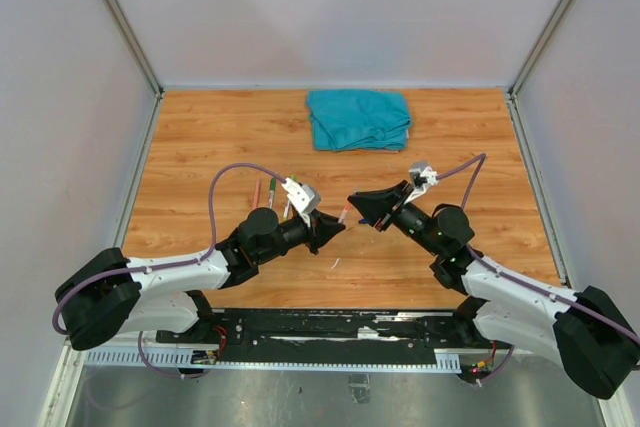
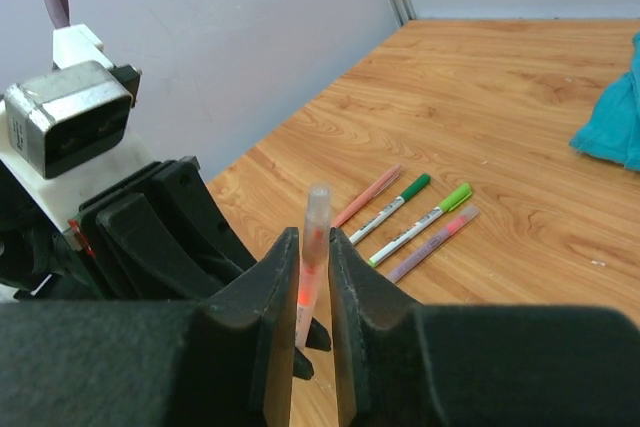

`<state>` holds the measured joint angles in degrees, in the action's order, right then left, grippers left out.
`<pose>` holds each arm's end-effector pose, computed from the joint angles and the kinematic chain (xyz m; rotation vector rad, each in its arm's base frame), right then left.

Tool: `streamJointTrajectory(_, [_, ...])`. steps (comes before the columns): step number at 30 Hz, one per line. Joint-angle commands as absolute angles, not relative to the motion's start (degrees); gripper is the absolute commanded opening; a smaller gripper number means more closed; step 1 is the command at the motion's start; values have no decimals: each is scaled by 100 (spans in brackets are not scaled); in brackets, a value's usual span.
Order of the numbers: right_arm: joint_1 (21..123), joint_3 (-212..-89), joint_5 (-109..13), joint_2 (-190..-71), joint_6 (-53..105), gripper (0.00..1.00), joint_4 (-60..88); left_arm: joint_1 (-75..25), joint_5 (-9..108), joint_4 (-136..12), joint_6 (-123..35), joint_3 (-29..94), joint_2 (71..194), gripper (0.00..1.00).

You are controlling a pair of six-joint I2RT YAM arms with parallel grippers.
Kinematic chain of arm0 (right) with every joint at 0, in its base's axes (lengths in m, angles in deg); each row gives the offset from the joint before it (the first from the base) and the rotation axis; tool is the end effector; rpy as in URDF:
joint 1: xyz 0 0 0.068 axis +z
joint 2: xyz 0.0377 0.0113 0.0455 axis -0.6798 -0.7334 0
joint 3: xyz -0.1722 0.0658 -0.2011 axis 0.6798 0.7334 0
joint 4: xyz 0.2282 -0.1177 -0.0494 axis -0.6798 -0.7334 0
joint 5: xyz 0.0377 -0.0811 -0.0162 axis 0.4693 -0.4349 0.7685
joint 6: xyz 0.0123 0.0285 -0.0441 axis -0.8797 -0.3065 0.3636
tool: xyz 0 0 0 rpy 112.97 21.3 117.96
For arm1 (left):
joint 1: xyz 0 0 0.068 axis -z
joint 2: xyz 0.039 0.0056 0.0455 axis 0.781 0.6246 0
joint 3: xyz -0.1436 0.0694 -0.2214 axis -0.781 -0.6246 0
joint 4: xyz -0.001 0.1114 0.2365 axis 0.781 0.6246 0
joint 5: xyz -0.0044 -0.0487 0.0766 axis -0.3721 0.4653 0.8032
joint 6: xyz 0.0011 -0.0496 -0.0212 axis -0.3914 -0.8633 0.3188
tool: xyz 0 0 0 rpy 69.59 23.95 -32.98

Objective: Insert the pens into the pen caps
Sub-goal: Insert the pen cap onto the pen, then press the pen cap onto the pen.

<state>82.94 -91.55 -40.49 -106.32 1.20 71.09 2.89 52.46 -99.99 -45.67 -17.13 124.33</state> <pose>0.1513 0.1394 0.2542 -0.3438 1.3528 1.2229 0.1396 -0.1992 0.2174 0.6818 1.6098 -0.9549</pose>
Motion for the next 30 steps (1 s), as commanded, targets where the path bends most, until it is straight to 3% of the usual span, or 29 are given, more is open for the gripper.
streamJointTrajectory(1, [8441, -9051, -3911, -10384, 198, 21, 6762, 323, 5206, -10632, -4507, -1639, 12369, 1])
streamJointTrajectory(20, [8442, -9749, -4878, -8902, 252, 65, 4547, 323, 5197, -10648, -4512, -1630, 12404, 1])
streamJointTrajectory(24, [8444, -10253, -5230, -9124, -109, 67, 3980, 323, 5186, -10651, -4518, -1625, 12405, 1])
streamJointTrajectory(30, [8445, -10742, -5142, -9655, -437, 63, 3733, 323, 5196, -10641, -4507, -1629, 12407, 0])
